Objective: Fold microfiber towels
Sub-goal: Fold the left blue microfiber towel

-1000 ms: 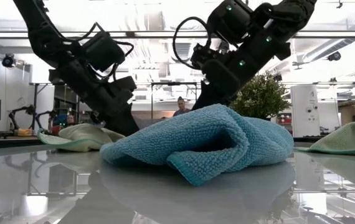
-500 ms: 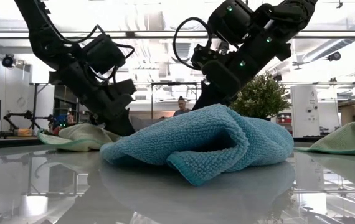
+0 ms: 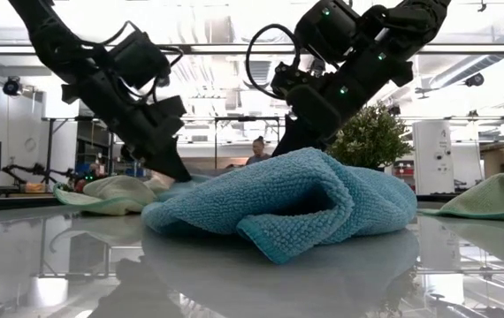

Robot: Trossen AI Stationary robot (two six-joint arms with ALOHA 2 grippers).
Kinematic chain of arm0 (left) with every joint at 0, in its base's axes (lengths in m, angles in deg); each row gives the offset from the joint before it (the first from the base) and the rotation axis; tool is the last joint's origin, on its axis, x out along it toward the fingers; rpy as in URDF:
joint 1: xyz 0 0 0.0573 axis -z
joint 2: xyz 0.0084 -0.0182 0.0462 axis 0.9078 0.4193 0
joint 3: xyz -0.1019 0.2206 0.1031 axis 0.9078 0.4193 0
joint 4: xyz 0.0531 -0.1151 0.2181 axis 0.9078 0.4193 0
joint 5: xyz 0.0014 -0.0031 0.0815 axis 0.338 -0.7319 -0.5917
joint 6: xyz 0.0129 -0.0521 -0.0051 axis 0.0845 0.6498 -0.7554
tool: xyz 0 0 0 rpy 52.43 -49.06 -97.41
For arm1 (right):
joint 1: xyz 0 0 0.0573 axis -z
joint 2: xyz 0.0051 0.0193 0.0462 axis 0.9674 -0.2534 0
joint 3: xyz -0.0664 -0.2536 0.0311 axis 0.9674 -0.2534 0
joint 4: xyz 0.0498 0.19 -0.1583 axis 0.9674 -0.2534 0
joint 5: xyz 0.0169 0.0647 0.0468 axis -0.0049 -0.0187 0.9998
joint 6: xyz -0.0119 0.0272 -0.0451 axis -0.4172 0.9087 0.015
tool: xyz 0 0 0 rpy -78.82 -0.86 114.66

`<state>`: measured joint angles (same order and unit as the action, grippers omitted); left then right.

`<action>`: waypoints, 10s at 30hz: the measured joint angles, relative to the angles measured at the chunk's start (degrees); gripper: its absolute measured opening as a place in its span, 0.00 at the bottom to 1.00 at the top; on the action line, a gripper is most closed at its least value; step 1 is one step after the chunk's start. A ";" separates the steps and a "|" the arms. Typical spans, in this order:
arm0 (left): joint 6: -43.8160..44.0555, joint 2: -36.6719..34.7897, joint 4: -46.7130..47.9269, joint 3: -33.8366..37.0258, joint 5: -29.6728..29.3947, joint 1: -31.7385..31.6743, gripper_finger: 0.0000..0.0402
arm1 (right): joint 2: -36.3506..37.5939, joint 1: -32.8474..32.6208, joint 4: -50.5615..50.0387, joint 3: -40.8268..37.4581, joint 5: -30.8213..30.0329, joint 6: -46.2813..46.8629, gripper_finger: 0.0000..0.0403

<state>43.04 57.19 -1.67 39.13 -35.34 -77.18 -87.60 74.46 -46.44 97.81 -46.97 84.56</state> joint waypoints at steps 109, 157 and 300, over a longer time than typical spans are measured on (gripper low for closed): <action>-9.10 5.37 0.66 -2.22 -1.89 16.62 0.07 | 1.78 -0.26 -1.20 -2.51 1.43 -4.06 0.27; -14.93 7.81 2.93 -2.29 -14.13 8.11 0.07 | -7.82 0.13 5.16 -2.93 -2.89 -3.69 0.02; -17.94 12.69 -16.13 -2.68 8.21 6.34 0.07 | 4.24 11.41 -38.30 11.28 -2.99 19.10 0.03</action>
<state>25.10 69.88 -17.80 36.44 -27.14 -70.84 -83.36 85.87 -84.74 109.09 -49.97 103.65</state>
